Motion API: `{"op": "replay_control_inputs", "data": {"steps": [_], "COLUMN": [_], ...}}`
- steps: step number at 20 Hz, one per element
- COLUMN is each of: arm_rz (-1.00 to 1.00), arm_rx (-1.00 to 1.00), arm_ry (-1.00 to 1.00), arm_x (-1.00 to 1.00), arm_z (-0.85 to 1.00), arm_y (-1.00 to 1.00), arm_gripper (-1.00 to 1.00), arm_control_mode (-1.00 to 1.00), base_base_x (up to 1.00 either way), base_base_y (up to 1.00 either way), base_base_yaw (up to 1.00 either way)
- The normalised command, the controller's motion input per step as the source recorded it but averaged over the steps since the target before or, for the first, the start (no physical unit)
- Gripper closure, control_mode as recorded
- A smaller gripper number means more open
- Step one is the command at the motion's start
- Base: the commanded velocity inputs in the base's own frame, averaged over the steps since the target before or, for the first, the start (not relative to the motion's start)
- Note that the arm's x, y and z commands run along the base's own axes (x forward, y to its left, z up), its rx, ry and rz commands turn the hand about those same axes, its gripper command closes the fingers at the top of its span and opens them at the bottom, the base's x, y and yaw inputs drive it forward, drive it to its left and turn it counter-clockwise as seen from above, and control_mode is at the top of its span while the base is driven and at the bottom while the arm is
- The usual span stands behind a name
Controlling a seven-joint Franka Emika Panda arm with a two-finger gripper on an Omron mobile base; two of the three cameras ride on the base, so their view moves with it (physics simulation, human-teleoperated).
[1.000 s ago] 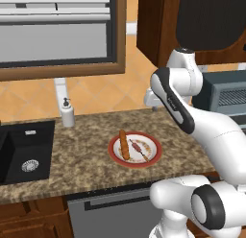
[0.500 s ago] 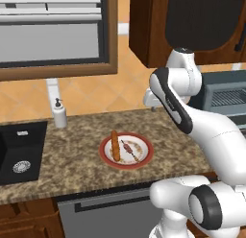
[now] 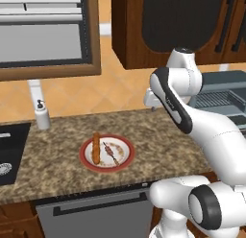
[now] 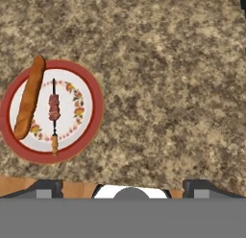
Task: Pick up the kebab skewer and baguette bread, and place them inside the toaster oven. Close the toaster oven door and start by setting the timer.
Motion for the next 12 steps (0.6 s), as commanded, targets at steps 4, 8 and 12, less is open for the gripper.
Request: {"op": "replay_control_inputs", "data": {"steps": [4, 8, 12], "arm_rz": [0.00, 0.00, 0.00], "arm_rx": [0.00, 0.00, 0.00], "arm_ry": [0.00, 0.00, 0.00], "arm_x": [0.00, 0.00, 0.00], "arm_z": [0.00, 0.00, 0.00], "arm_y": [0.00, 0.00, 0.00], "arm_gripper": [-1.00, -1.00, -1.00], "arm_control_mode": [1.00, 1.00, 1.00], "base_base_x": [0.00, 0.00, 0.00], "base_base_y": [-0.48, -0.49, -0.43], "base_base_yaw": [0.00, 0.00, 0.00]}}
